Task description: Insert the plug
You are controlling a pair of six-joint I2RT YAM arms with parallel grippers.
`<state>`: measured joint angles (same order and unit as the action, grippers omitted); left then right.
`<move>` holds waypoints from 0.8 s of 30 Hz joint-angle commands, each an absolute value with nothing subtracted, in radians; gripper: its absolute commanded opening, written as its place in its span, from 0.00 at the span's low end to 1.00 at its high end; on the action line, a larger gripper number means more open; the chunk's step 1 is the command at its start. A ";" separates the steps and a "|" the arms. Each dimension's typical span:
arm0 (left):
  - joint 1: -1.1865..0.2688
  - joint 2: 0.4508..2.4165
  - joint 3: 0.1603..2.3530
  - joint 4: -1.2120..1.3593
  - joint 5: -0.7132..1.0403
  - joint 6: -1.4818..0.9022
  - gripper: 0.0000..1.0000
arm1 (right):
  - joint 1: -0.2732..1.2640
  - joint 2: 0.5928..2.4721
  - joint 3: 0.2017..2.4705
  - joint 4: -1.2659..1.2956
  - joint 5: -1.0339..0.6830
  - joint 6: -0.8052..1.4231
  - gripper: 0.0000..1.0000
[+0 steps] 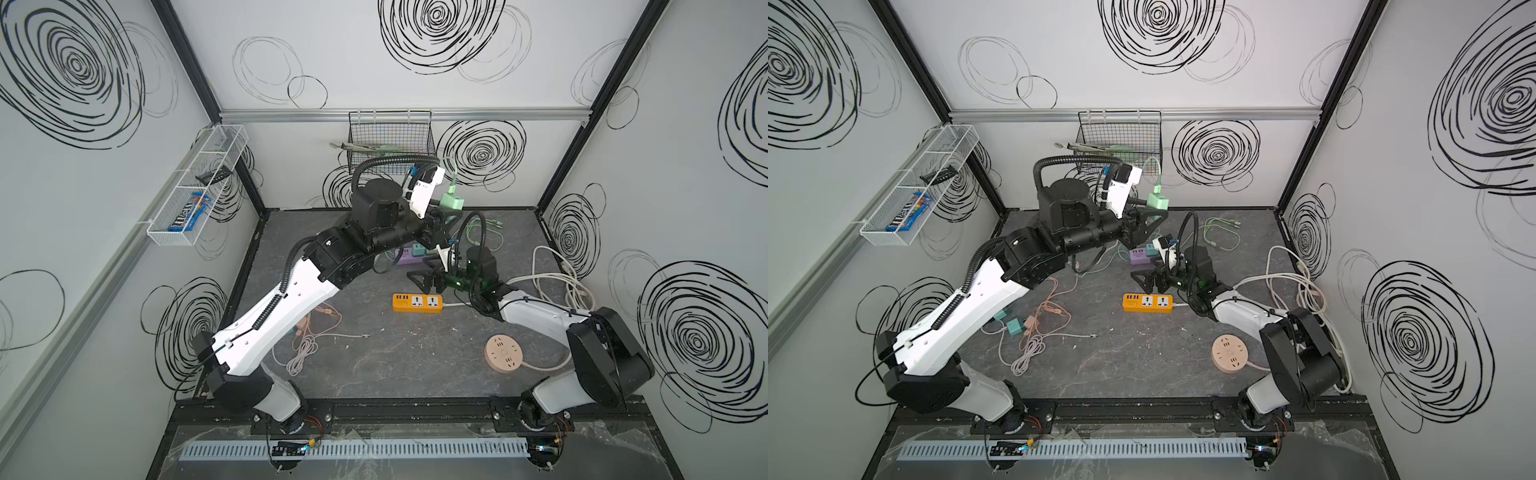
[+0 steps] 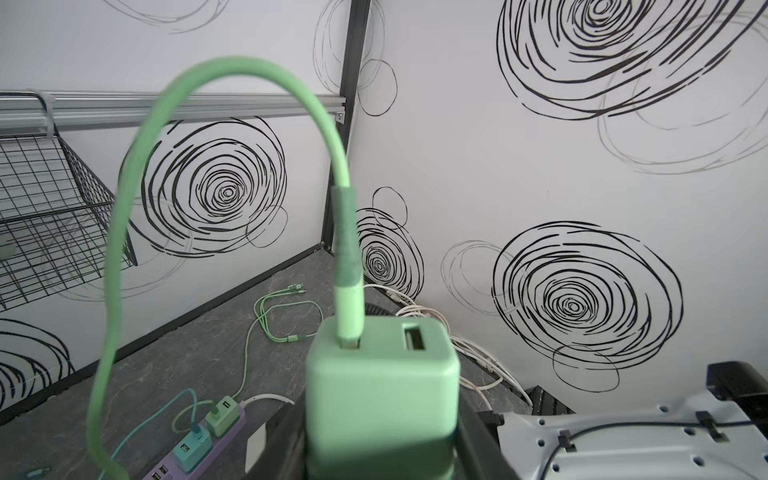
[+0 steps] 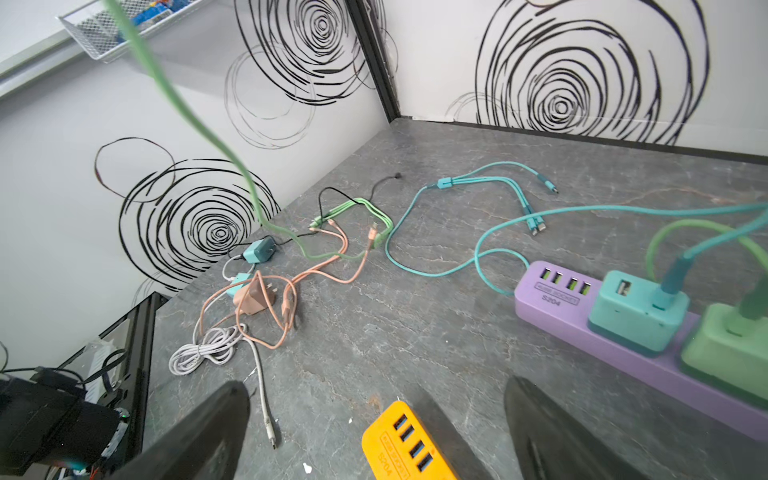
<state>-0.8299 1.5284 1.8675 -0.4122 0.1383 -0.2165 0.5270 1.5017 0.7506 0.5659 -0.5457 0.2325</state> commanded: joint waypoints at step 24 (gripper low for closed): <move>-0.733 1.396 1.755 -0.384 0.144 -0.263 0.00 | 0.830 2.230 1.222 1.257 -0.340 0.399 0.85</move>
